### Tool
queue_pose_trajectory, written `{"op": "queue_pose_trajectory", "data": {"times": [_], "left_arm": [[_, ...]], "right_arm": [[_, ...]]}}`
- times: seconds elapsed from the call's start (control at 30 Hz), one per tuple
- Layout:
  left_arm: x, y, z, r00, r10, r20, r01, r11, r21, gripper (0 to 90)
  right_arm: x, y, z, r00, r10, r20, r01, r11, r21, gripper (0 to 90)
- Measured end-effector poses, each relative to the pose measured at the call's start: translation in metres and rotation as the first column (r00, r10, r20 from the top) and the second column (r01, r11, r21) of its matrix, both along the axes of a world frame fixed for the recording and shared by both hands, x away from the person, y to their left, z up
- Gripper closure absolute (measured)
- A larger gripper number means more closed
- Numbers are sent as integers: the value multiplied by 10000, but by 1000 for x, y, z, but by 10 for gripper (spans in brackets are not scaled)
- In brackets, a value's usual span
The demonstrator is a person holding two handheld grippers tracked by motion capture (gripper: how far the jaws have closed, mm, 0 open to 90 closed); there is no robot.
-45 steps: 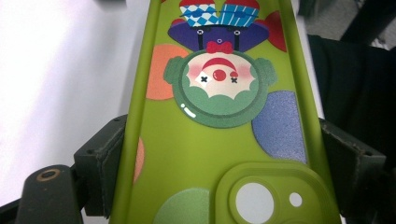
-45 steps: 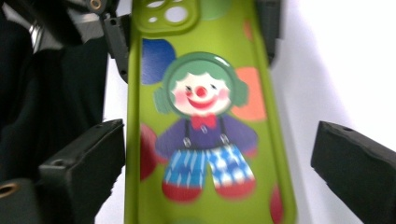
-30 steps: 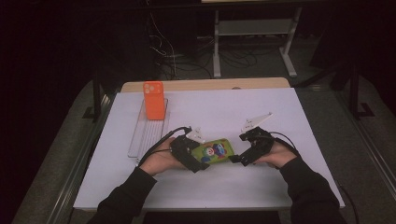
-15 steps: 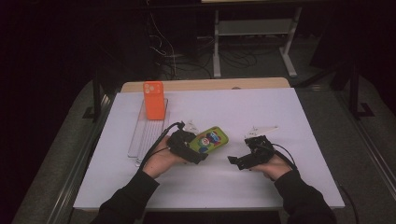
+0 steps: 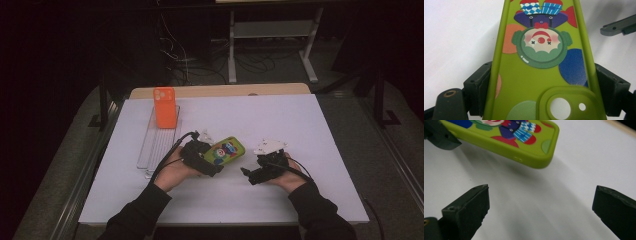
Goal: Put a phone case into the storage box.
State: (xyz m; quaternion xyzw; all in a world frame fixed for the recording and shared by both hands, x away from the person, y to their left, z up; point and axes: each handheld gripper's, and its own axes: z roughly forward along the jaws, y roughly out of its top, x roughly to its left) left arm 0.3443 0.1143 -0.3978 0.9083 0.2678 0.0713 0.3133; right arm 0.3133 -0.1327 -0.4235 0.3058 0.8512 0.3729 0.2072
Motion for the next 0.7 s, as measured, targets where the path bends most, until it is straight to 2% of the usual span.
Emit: {"op": "queue_pose_trajectory", "data": {"times": [0.07,0.13,0.2,0.27,0.33,0.43,0.53,0.57,0.6,0.63,0.7], "left_arm": [[-1,-1,0,10000,-32,31,32,10000,26,156],[0,-1,0,10000,-82,53,81,9999,68,156],[0,-1,0,9997,-193,134,191,9997,136,156],[0,0,0,9997,-206,136,204,9997,149,156],[0,0,0,9997,-215,122,213,9997,151,156],[0,-1,-1,9997,-241,90,239,9995,196,156],[0,-1,-1,9995,-315,71,313,9992,243,156],[-2,-3,-2,10000,-21,22,21,9999,-119,156],[-1,-3,-2,10000,-85,25,85,9999,-88,156],[-2,-4,-3,10000,-48,29,48,9999,-140,156],[-2,-4,-3,10000,-59,28,59,9999,-121,156]], "right_arm": [[-4,4,1,9996,67,290,-62,9998,-177,4],[-6,7,0,9973,236,691,-194,9979,-615,4],[-7,7,0,9928,461,1102,-350,9943,-1008,4],[-9,8,0,9908,521,1252,-386,9934,-1079,4],[-9,8,1,9844,641,1638,-397,9881,-1485,4],[-12,10,1,9710,852,2236,-389,9782,-2038,4],[-14,11,1,9607,1010,2584,-377,9702,-2392,4],[-14,12,0,9546,1146,2751,-407,9646,-2604,4],[-15,12,-1,9433,1394,3011,-430,9512,-3057,4],[-16,13,-1,9357,1513,3187,-400,9430,-3303,4],[-18,15,-2,9252,1653,3416,-390,9368,-3477,5]]}}
